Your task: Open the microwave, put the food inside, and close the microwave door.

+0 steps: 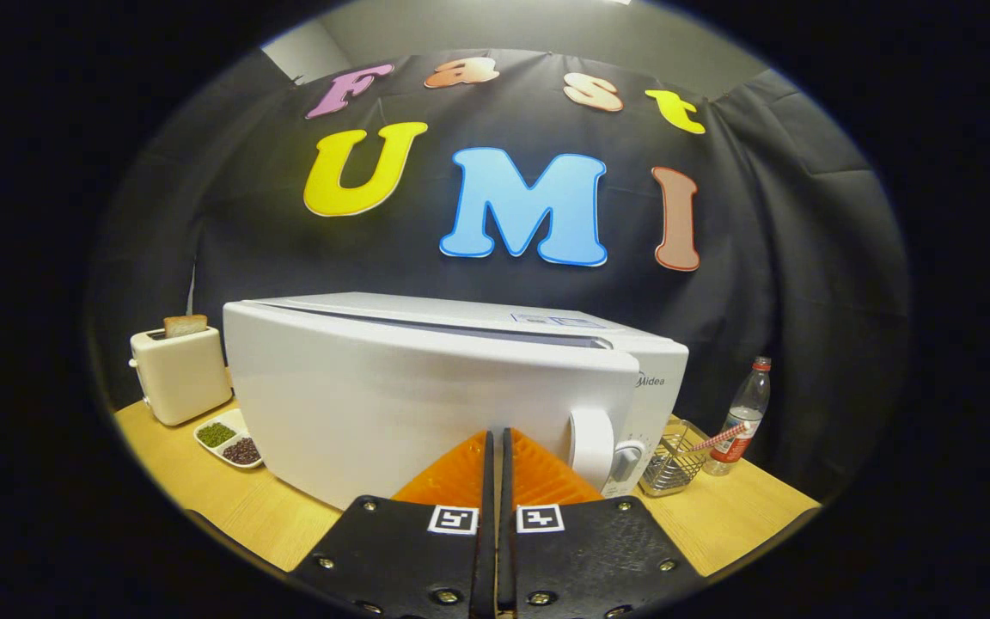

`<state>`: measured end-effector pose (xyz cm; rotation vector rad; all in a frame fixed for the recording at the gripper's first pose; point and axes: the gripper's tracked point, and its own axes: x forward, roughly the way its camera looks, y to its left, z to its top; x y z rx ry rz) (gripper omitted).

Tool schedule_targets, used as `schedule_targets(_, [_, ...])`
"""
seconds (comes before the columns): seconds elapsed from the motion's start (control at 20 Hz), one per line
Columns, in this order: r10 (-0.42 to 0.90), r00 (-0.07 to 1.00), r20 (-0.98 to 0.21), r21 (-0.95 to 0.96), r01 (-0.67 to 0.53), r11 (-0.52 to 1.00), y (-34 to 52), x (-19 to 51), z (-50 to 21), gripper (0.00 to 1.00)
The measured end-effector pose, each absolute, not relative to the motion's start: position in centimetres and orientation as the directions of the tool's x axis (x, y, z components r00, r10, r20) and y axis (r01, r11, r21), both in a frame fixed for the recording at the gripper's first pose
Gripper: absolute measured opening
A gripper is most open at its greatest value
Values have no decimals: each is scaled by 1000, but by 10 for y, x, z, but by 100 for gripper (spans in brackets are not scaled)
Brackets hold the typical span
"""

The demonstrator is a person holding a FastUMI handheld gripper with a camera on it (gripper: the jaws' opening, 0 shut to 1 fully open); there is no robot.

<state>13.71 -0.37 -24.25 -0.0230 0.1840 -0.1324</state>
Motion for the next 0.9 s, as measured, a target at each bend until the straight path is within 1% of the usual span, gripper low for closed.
schedule_targets(0.15, [-144, 971, -191, -47, 138, 989, -6, 157, -245, 2])
schedule_targets(0.3, [-165, 973, -161, -85, 153, 985, -4, 165, -245, 4])
schedule_targets(0.4, [-180, 967, -183, -69, 170, 983, -3, 163, -245, 6])
schedule_targets(0.45, [-188, 964, -187, -79, 176, 981, -2, 161, -246, 5])
schedule_targets(0.65, [-151, 959, -238, -27, 149, 989, -7, 146, -246, 5])
schedule_targets(0.75, [-125, 964, -234, 4, 129, 992, -5, 129, -232, 5])
schedule_targets(0.9, [-50, 978, -202, 57, 63, 996, 9, 97, -196, 5])
